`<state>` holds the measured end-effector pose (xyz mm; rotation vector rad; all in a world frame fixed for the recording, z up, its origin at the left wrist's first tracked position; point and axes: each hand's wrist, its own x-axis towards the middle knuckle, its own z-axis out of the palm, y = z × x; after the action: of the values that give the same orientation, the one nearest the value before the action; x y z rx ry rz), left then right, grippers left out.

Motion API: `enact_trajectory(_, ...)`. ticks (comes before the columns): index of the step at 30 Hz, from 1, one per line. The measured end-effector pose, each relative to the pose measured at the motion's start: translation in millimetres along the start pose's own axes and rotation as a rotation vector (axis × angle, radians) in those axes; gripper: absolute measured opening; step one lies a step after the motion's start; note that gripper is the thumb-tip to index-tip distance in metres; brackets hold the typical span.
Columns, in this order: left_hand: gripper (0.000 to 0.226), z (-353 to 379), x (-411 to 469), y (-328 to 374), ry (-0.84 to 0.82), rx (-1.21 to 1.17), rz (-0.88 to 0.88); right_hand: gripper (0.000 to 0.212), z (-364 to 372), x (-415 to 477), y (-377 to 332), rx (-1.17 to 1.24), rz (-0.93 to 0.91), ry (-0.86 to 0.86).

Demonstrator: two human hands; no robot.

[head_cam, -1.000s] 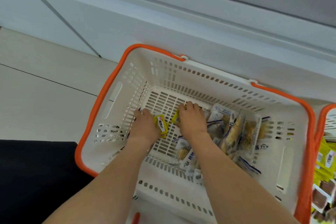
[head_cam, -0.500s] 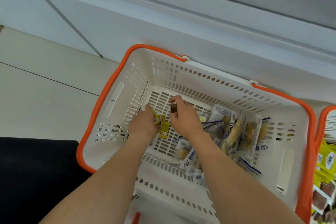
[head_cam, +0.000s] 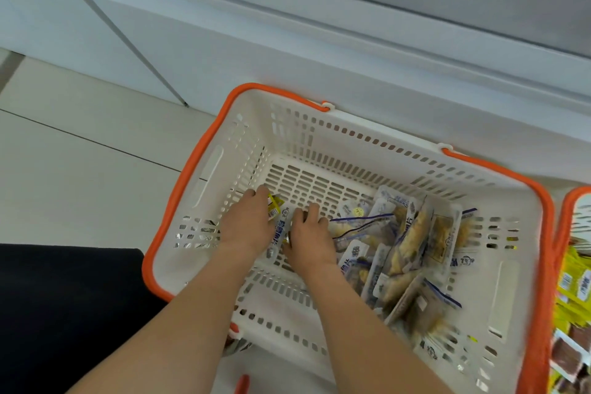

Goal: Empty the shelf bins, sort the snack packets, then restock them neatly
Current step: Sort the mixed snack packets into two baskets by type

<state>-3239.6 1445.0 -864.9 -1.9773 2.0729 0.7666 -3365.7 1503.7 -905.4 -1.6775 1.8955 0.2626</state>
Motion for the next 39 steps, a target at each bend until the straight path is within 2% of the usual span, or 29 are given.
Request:
enact_trajectory(8, 0.037, -7.7, -3.2, -5.4, 0.083, 0.008, 0.016, 0.034, -8.3, 13.3, 6.2, 0.194, 0.05, 0.064)
enact_trajectory(12, 0.033, -11.2, -3.8, -1.5, 0.147, -0.116, 0.054, 0.02, -20.8, 16.2, 16.4, 0.475, 0.099, 0.095)
enact_trajectory(14, 0.029, -12.6, -3.9, 2.5, 0.172, -0.275, 0.039, 0.016, -29.8, 14.0, 20.3, 0.616, 0.16, 0.179)
enact_trajectory(17, 0.018, -23.7, -6.1, 17.1, 0.201, -0.644, -0.069, 0.026, -51.9, 9.5, 25.2, 0.854, 0.221, 0.346)
enact_trajectory(20, 0.012, -39.6, -11.5, 40.0, 0.107, -0.971, -0.09, 0.026, -85.5, -3.2, 29.2, 1.222, 0.278, 0.311)
enact_trajectory(24, 0.014, -58.1, -27.1, 70.1, -0.084, -1.172, -0.081, 0.027, -126.8, -36.8, 44.7, 1.503, 0.279, 0.249)
enact_trajectory(29, 0.006, -83.9, -54.8, 101.6, -0.249, -1.196, -0.031, 0.038, -160.4, -82.5, 73.9, 1.445, 0.18, 0.186)
enact_trajectory(31, 0.009, -93.7, -65.6, 116.9, -0.322, -1.222, -0.01, 0.046, -173.7, -102.3, 87.1, 1.467, 0.108, 0.168)
enact_trajectory(34, 0.015, -107.7, -83.0, 145.6, -0.347, -1.246, 0.065, 0.061, -193.6, -131.4, 109.9, 1.507, -0.039, 0.119)
enact_trajectory(36, 0.017, -114.8, -95.5, 169.5, -0.295, -1.092, 0.194, 0.06, -207.4, -151.5, 126.4, 1.47, -0.061, 0.171)
enact_trajectory(39, 0.021, -119.7, -117.5, 211.8, -0.293, -0.869, 0.397, 0.048, -226.3, -184.6, 158.7, 1.391, 0.063, 0.318)
